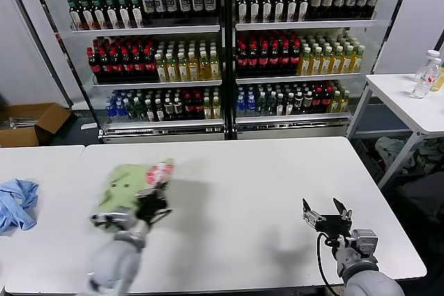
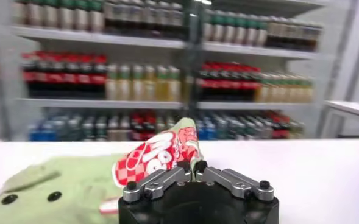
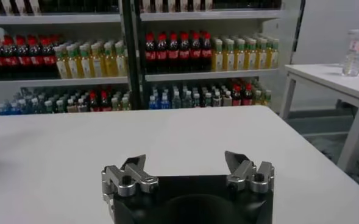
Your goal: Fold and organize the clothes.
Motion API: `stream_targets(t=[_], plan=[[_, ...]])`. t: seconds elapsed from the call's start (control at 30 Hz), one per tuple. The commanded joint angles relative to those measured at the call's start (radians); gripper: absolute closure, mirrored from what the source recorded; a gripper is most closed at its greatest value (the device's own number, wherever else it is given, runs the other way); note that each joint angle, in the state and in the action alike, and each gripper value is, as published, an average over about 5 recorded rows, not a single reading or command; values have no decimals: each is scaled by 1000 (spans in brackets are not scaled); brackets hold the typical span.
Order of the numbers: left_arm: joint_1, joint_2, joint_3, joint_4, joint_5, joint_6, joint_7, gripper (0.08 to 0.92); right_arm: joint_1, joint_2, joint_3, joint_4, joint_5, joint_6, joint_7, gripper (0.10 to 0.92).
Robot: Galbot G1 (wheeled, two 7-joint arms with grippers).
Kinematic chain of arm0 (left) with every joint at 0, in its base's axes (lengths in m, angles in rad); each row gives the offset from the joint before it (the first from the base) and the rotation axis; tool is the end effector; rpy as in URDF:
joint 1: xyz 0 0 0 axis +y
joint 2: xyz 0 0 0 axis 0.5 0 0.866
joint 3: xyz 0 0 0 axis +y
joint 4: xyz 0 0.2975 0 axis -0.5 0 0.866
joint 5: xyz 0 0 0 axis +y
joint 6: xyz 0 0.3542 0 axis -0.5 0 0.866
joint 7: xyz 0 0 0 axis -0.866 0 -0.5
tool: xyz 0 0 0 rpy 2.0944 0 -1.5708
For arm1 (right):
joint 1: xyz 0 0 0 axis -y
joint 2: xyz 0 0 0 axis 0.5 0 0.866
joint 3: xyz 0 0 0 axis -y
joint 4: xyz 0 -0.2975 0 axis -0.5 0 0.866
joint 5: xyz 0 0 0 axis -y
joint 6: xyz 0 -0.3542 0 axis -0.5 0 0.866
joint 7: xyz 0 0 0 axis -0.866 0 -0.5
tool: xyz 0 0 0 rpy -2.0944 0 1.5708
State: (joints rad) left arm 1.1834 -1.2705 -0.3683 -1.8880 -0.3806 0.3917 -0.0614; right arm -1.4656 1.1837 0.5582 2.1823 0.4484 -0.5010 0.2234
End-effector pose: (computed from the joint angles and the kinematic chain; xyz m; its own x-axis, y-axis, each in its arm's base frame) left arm 0.3031 0.0056 -0.2374 -0.9413 0.2059 0.2674 0.1886 0.9780 -0.0893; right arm 0.2310 -0.0448 -0.1940 -0.9412 0.0036 0.3379 0.0039 1.0000 0.0002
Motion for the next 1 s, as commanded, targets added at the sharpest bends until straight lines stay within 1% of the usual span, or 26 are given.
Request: stream_targets(t=[0.03,0.13,0.2,0.27,0.33,0.43,0.5,0.67,0.73,0.83,1.0], plan=[[-247,-172,428,201,80,30,-148,907,-21,3,40,30,1,-1,-2,203],[-275,-201,441,300,70,-10,-165,907,-19,4,43,33,1,-5,-5,203],[-286,-217,437,342,94,-33,-154,907,-14,4,40,34,1,-8,-6,203],[-291,-222,428,354,123,-58,-135,905,-8,1,34,33,1,-9,-8,203],[-286,-215,420,341,142,-111,-114,884,3,-2,24,29,3,-7,-11,203],[-263,-181,412,279,167,-218,-86,812,28,-4,-3,17,10,1,-10,203],[-235,-151,399,204,165,-273,-73,751,55,-2,-37,2,15,7,-8,203],[-105,-76,297,-3,125,-329,-57,613,182,21,-193,-77,15,12,9,203],[-43,-46,230,-58,119,-353,-58,552,260,50,-271,-144,19,13,27,203],[51,-20,109,-109,92,-384,-73,465,380,117,-374,-275,40,10,68,203],[192,-8,-69,-147,40,-402,-98,318,560,243,-510,-483,52,0,117,203]])
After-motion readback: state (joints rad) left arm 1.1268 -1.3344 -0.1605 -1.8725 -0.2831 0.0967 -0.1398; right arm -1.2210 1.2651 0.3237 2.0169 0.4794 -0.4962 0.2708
